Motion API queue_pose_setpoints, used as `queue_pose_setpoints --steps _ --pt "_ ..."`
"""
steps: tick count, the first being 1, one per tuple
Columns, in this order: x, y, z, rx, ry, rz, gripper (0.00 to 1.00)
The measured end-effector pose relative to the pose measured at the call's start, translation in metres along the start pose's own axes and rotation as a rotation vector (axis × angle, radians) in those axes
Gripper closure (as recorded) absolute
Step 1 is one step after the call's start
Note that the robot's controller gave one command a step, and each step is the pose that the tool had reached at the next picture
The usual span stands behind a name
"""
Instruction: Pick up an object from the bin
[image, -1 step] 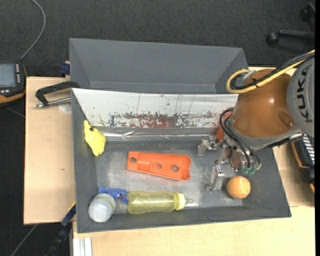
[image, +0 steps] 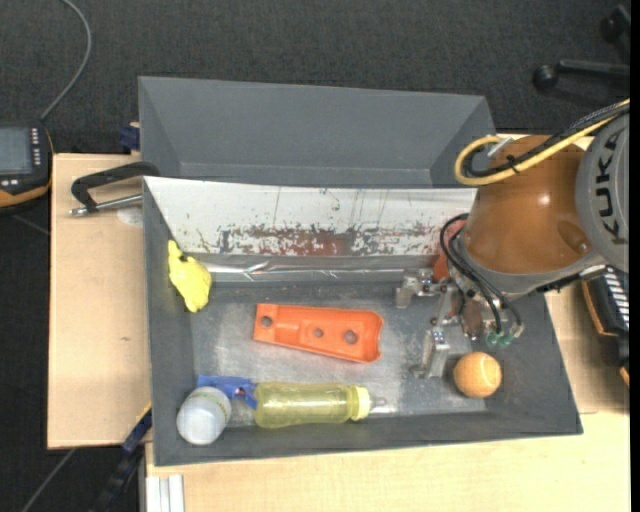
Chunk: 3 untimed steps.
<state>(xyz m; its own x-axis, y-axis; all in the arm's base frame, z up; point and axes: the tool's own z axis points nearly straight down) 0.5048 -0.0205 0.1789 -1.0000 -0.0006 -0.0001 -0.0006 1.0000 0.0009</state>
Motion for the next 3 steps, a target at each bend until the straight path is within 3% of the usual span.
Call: queue_pose_setpoints --steps 1,2,3 --pt "-0.009 0.027 0.054 0.0 -0.004 -0.028 0.0" --pt "-0.018 0.055 0.092 -0.001 0.002 -0.209 0.0" --pt "-0.021 0.036 0.107 -0.003 -0.009 0.039 1.0"
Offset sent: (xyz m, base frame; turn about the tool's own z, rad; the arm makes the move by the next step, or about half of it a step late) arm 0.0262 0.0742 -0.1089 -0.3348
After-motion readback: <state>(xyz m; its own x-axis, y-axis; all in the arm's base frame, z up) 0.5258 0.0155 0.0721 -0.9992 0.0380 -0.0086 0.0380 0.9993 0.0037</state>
